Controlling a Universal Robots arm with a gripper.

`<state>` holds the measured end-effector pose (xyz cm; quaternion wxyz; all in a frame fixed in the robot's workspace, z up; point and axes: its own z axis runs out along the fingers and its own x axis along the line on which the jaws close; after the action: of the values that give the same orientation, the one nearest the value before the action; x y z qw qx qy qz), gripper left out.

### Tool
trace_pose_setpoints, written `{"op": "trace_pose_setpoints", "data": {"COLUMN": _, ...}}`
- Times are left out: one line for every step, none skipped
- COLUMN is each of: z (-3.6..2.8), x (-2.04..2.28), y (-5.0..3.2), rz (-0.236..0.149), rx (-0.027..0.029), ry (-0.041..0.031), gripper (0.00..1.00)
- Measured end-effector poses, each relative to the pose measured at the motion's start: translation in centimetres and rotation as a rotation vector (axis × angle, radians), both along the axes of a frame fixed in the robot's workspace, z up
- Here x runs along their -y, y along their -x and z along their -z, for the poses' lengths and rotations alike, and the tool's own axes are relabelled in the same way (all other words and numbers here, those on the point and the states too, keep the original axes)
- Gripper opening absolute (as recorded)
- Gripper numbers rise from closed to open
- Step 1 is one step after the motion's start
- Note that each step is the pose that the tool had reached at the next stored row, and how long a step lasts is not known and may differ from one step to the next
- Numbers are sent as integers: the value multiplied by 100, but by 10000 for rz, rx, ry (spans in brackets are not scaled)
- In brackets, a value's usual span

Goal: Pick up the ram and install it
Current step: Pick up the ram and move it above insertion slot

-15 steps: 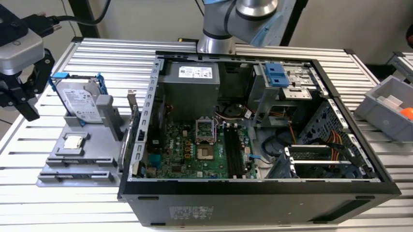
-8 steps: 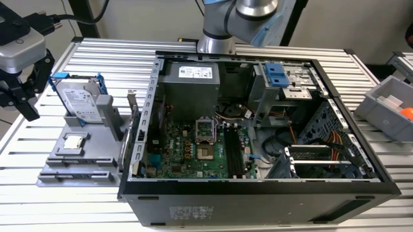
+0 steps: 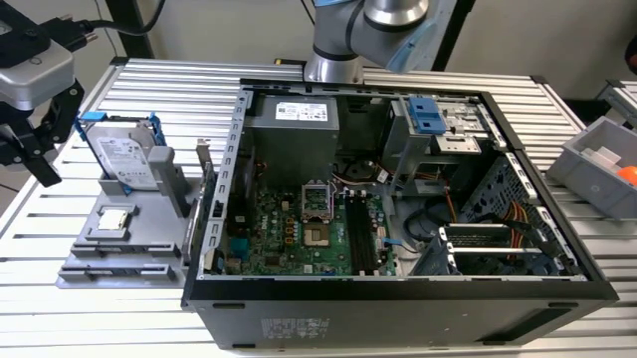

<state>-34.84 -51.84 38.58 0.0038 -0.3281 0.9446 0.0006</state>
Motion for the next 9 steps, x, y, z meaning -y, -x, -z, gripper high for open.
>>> {"op": "trace_pose_setpoints", "data": {"z": 0, "x": 0, "y": 1, "rz": -1, "rx": 0, "ry": 0, "gripper": 0}}
{"op": "trace_pose_setpoints", "data": {"z": 1, "x": 0, "y": 3, "rz": -3, "rx": 1, "ry": -1, "gripper": 0}}
{"op": "trace_pose_setpoints", "data": {"z": 0, "x": 0, "y": 3, "rz": -5, "rx": 0, "ry": -1, "gripper": 0}}
{"op": "trace_pose_setpoints", "data": {"z": 0, "x": 0, "y": 4, "rz": -23, "rx": 0, "ry": 0, "gripper": 0}}
{"op": "trace_pose_setpoints", "data": {"z": 0, "x": 0, "y": 4, "rz": -61, "rx": 0, "ry": 0, "gripper": 0}}
{"op": "trace_pose_setpoints", "data": {"z": 0, "x": 0, "y": 4, "rz": -108, "rx": 0, "ry": 0, "gripper": 0}}
{"op": "trace_pose_setpoints", "data": {"z": 0, "x": 0, "y": 4, "rz": -160, "rx": 0, "ry": 0, "gripper": 0}}
{"op": "trace_pose_setpoints", "data": {"z": 1, "x": -1, "y": 4, "rz": -210, "rx": 1, "ry": 0, "gripper": 0}}
{"op": "trace_pose_setpoints", "data": {"z": 1, "x": -1, "y": 4, "rz": -262, "rx": 1, "ry": -1, "gripper": 0}}
